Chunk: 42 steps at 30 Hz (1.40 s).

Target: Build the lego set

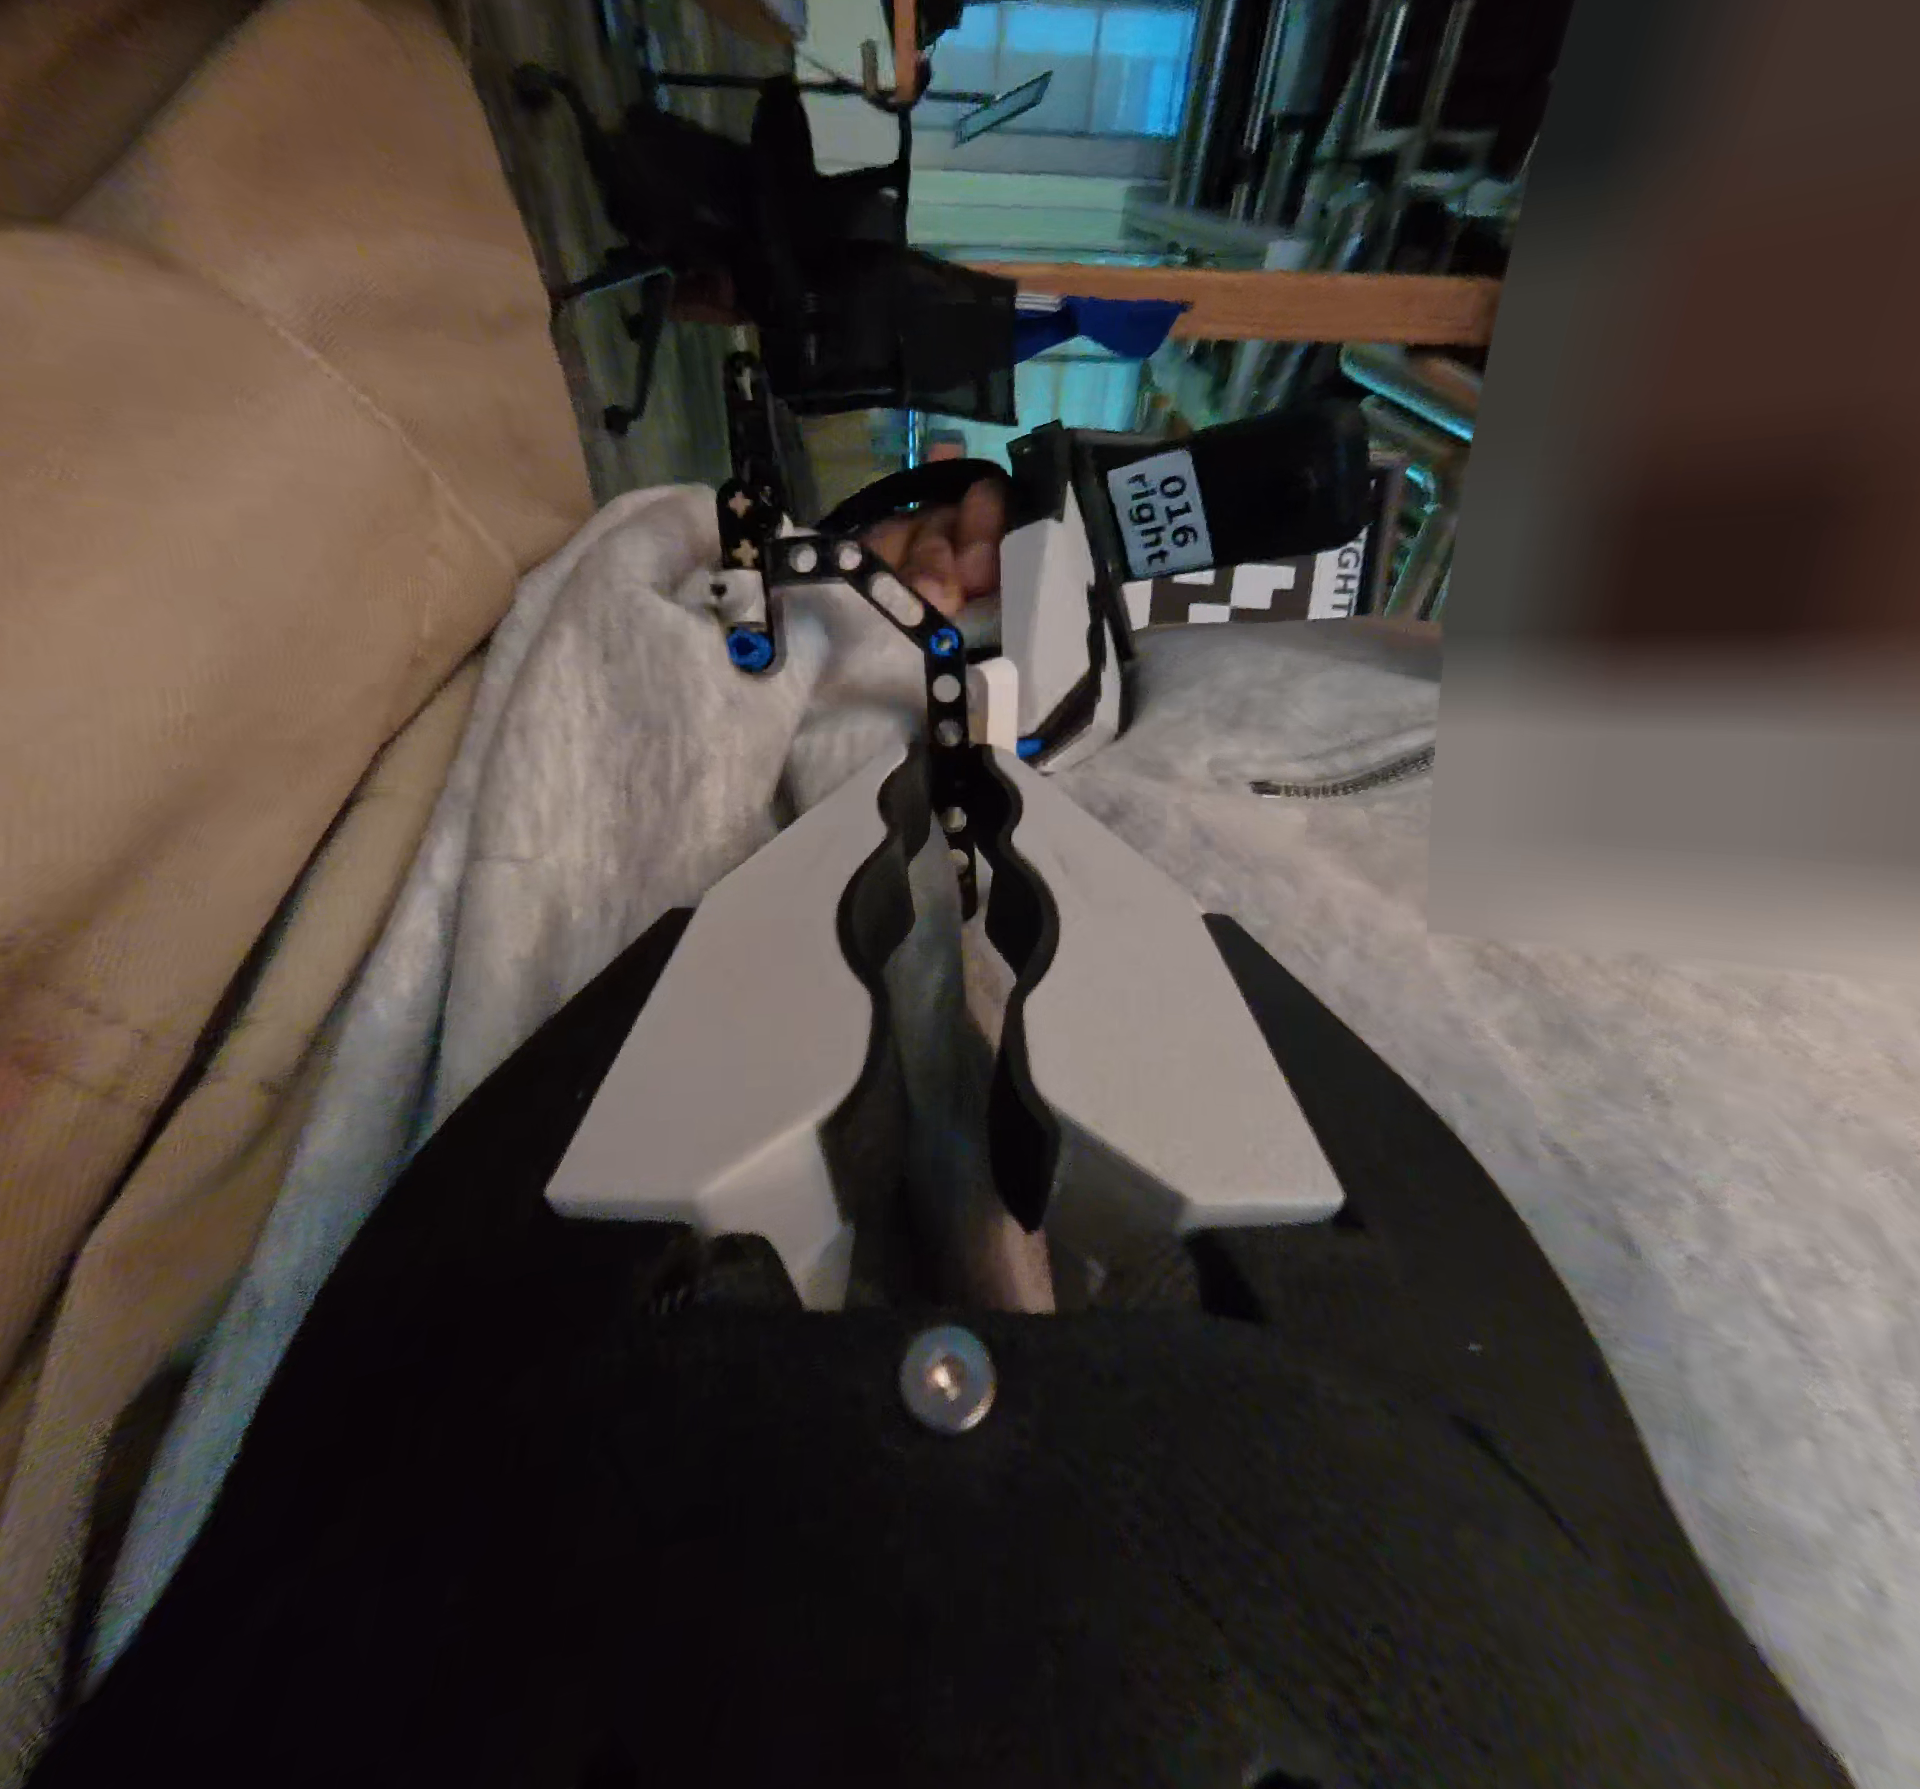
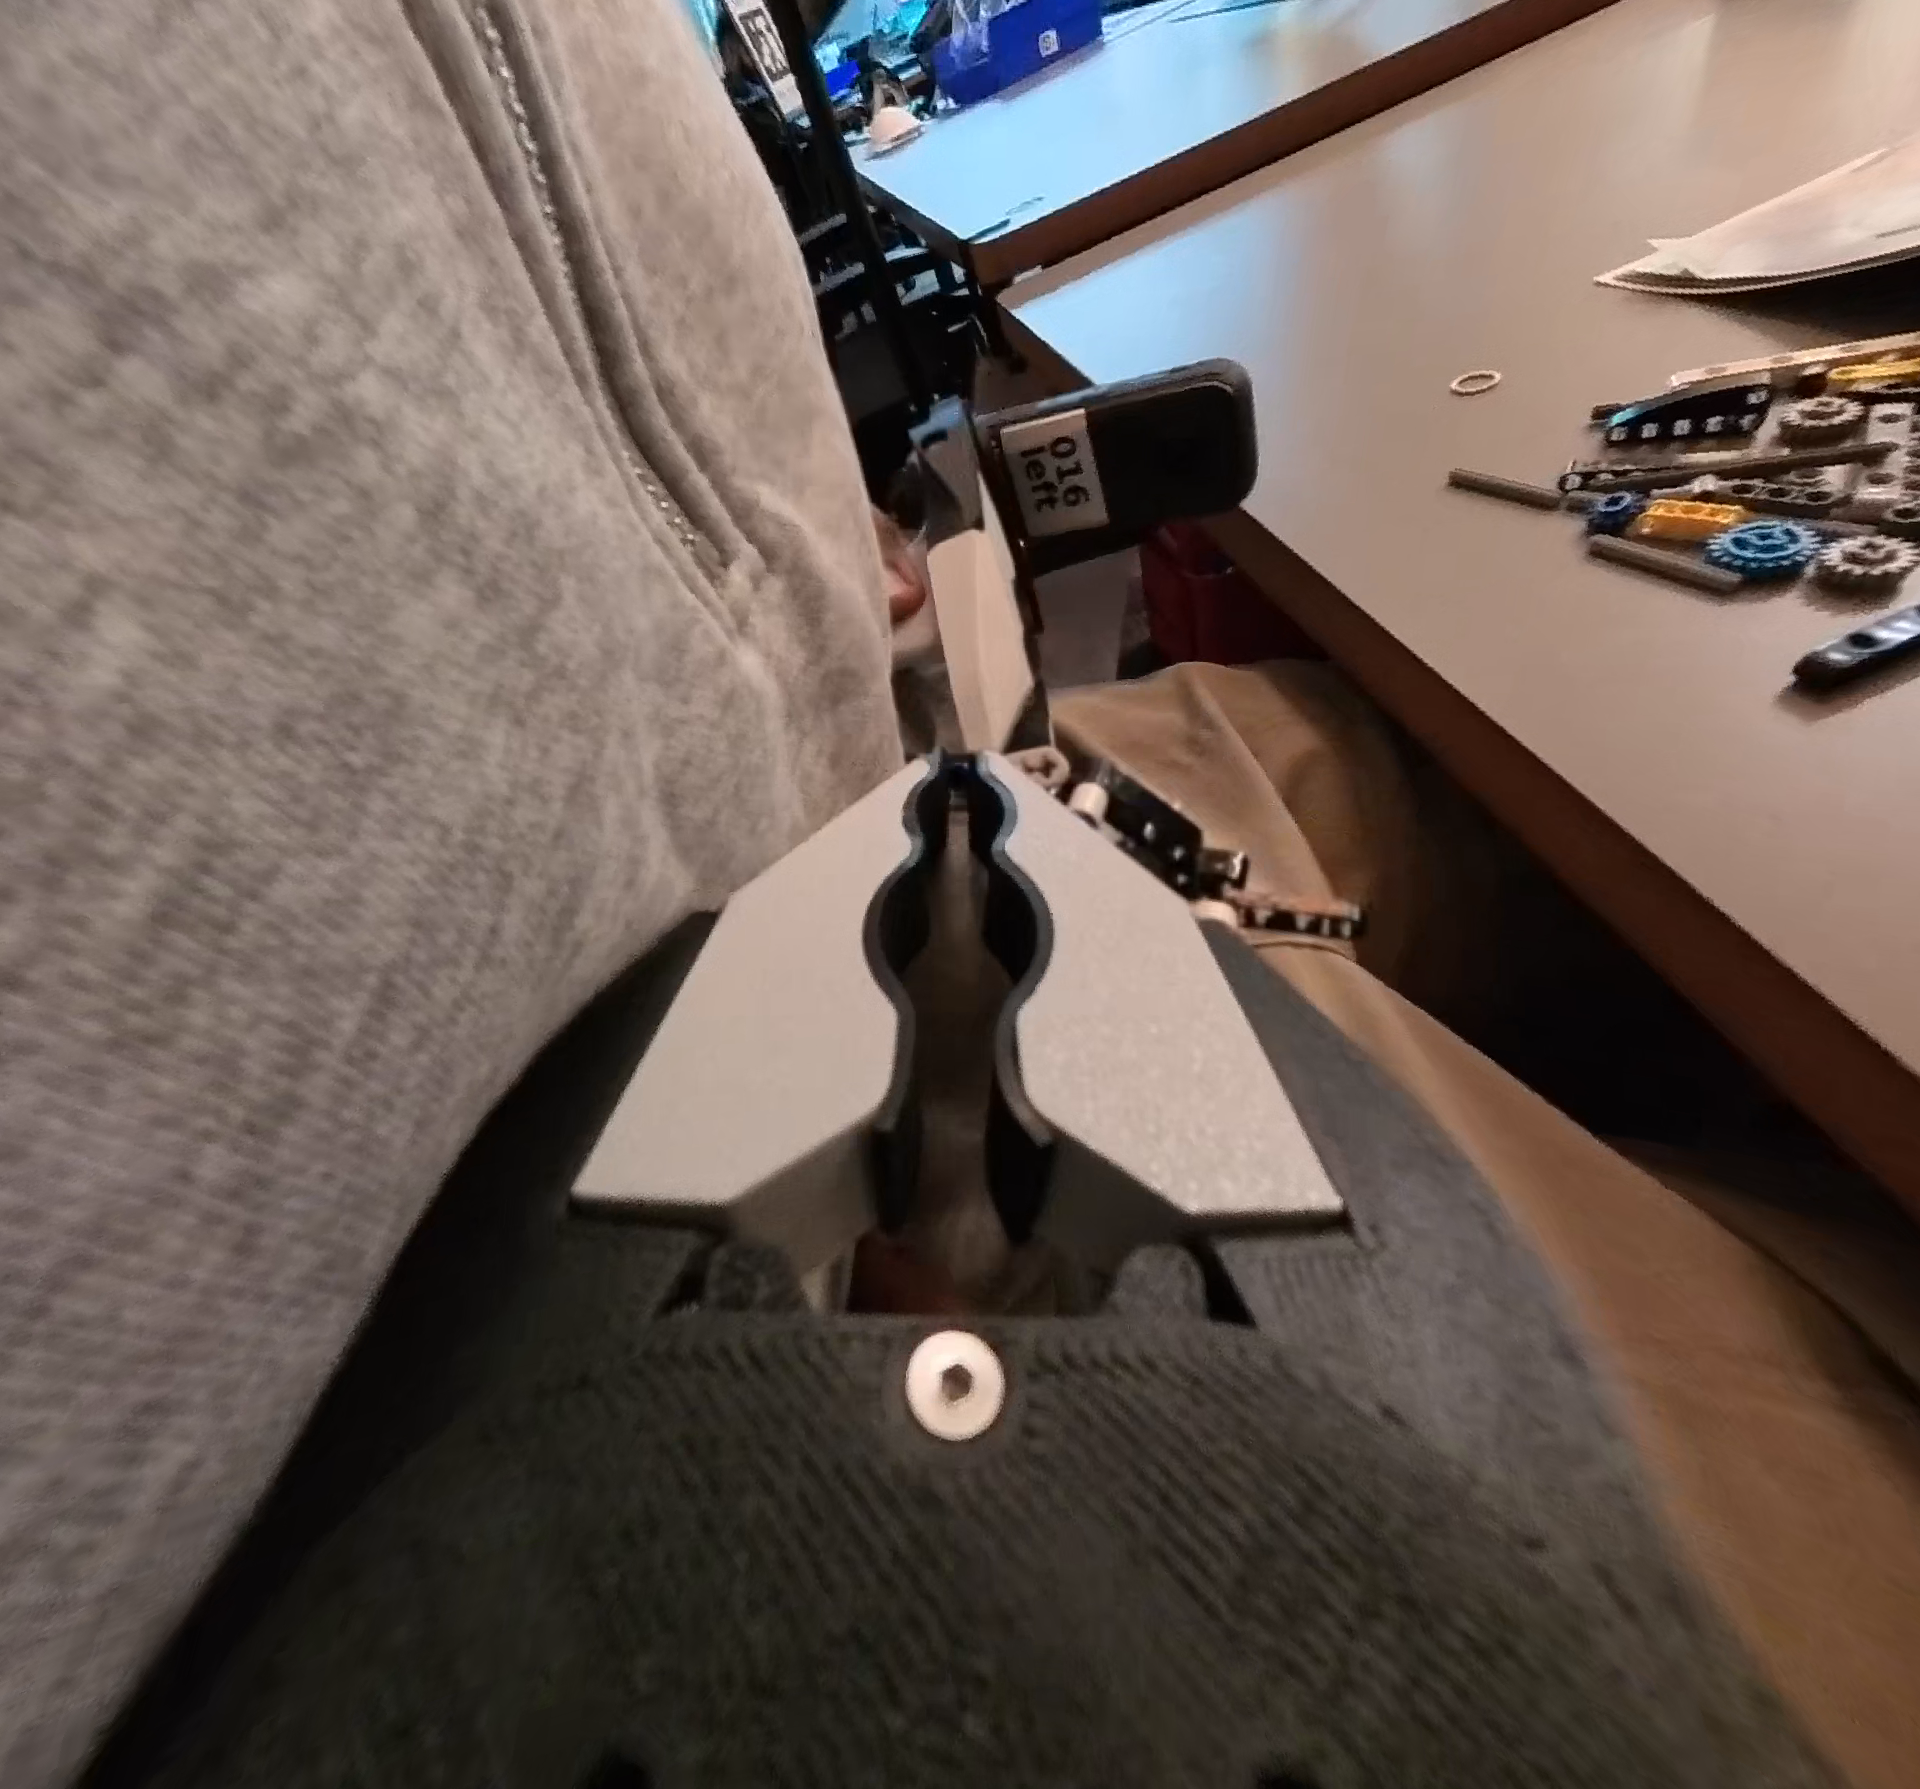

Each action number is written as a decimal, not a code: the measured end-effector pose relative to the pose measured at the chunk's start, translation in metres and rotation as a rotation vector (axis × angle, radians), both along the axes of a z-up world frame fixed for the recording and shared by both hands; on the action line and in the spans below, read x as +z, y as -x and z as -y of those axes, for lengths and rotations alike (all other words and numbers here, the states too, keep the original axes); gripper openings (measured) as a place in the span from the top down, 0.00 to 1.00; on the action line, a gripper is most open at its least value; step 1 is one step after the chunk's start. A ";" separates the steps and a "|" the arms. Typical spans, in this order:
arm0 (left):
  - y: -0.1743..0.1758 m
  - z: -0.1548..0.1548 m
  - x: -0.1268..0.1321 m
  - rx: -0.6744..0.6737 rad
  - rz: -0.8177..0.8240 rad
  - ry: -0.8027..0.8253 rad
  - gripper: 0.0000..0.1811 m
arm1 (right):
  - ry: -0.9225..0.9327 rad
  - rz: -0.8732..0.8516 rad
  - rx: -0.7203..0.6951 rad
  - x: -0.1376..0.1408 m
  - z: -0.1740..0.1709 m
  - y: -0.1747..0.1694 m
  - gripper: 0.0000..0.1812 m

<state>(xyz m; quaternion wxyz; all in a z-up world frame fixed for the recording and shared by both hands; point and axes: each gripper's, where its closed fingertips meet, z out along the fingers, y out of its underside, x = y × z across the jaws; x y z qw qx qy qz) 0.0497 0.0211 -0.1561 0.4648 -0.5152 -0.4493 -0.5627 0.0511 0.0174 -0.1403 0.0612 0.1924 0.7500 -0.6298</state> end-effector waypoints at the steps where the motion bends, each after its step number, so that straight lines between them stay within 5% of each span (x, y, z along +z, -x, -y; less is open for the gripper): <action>1: 0.003 0.001 0.001 0.016 0.024 -0.016 0.97 | -0.010 -0.012 -0.009 0.000 0.000 0.002 0.99; 10: 0.010 0.003 0.006 0.071 0.142 -0.134 0.97 | -0.005 0.037 -0.041 -0.005 -0.004 0.003 0.99; 42: 0.005 0.001 -0.001 0.062 0.191 -0.104 0.96 | 0.005 0.055 -0.043 -0.010 -0.004 0.001 0.99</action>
